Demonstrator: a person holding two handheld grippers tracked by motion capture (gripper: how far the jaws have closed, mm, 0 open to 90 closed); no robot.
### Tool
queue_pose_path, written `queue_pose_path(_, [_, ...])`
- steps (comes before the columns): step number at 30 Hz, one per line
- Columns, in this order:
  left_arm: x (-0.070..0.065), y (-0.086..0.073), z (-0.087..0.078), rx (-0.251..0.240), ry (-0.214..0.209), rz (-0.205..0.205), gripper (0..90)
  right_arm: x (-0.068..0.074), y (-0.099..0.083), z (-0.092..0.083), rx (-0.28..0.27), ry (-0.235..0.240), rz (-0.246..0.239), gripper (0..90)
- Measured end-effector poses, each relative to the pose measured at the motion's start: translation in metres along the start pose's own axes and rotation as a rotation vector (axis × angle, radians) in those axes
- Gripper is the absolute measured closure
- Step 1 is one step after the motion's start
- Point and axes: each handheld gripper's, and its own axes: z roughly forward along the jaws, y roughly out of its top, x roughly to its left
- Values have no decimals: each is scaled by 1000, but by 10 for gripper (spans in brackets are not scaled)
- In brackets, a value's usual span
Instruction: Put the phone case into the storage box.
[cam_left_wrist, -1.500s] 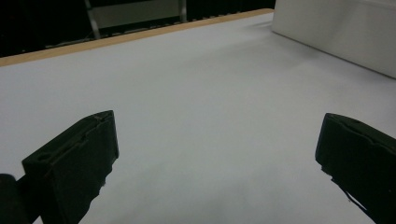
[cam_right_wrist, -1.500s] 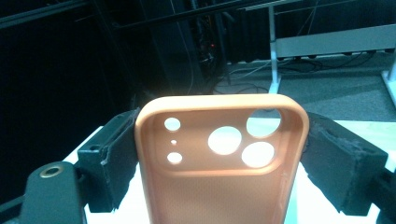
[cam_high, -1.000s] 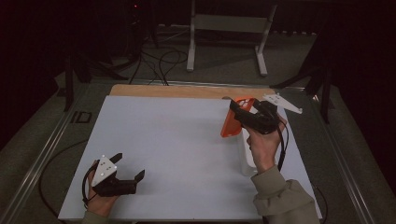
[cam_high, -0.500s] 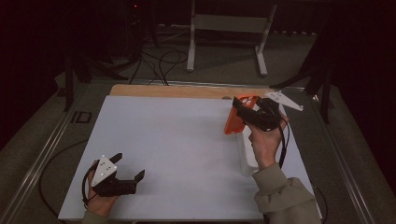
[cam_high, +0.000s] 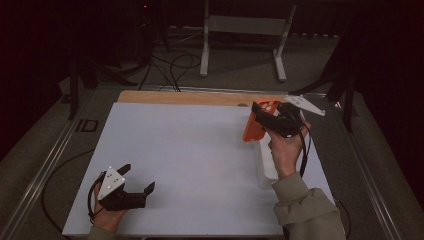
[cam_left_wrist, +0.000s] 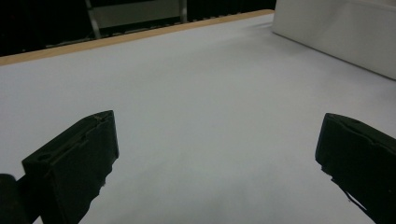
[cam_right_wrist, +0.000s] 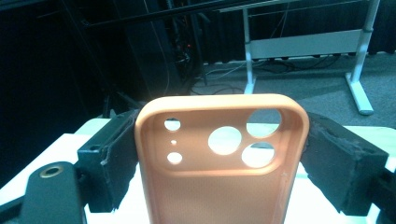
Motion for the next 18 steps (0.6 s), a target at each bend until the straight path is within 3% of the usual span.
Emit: queue_pose_path(18, [0, 0, 0, -2, 0, -1, 3, -10, 4, 7, 2, -54, -15, 165])
